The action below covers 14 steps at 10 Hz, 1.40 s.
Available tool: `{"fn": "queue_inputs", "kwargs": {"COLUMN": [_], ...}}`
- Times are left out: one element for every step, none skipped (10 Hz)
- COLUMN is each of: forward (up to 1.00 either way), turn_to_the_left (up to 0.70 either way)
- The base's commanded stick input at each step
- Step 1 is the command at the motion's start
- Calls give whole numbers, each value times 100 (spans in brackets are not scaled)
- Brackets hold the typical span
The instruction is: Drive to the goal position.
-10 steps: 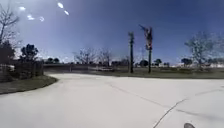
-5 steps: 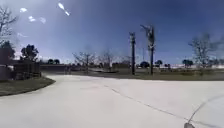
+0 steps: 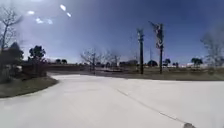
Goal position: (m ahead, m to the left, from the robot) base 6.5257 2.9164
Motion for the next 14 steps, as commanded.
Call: {"fn": "queue_inputs", "kwargs": {"forward": [70,70,70,70,70,70,70,70,70,70,70,70,70,70], "turn_to_the_left": [0,0,23,35,35,35,35,20,0,0,0,0,0,0]}}
